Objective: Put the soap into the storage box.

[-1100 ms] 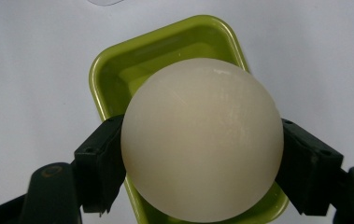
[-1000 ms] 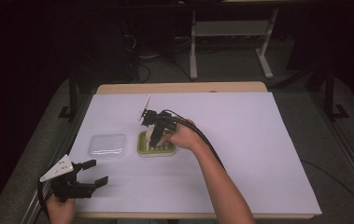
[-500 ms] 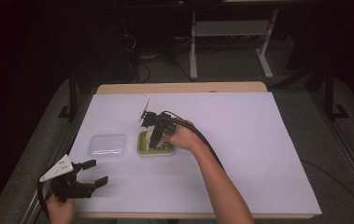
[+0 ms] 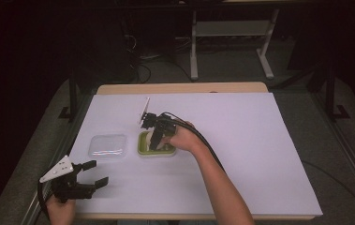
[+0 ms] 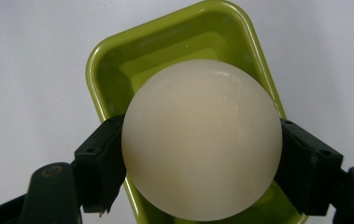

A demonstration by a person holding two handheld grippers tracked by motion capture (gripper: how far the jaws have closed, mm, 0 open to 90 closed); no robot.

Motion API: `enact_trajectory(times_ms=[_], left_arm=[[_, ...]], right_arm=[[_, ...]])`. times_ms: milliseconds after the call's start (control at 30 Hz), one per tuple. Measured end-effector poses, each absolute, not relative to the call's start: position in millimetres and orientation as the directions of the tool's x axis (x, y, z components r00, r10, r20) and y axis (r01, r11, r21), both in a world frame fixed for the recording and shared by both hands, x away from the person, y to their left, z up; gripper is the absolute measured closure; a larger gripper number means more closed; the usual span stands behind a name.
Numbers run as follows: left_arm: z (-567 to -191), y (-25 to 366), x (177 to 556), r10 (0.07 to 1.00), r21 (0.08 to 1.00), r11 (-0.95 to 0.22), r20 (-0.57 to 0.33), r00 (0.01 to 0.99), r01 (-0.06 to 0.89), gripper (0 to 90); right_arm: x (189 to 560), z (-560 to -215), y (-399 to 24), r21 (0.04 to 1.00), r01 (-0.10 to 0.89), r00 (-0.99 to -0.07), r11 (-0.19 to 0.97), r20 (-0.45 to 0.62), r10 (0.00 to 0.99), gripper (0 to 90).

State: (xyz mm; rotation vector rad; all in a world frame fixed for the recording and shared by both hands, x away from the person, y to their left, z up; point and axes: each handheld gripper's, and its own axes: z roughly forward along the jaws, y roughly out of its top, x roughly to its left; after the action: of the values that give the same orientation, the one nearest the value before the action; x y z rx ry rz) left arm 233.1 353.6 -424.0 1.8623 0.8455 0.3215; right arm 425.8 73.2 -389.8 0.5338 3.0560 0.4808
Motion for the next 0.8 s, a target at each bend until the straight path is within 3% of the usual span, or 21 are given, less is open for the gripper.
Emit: enact_trajectory(times_ms=[800], left_arm=[[-423.9,353.3,233.0,0.681,0.884,-0.23,-0.152,0.717,0.406,12.8]], right_arm=[[426.6,-392.5,74.1,0.286,0.333,-0.942,0.898,0.054,0.332,24.6]])
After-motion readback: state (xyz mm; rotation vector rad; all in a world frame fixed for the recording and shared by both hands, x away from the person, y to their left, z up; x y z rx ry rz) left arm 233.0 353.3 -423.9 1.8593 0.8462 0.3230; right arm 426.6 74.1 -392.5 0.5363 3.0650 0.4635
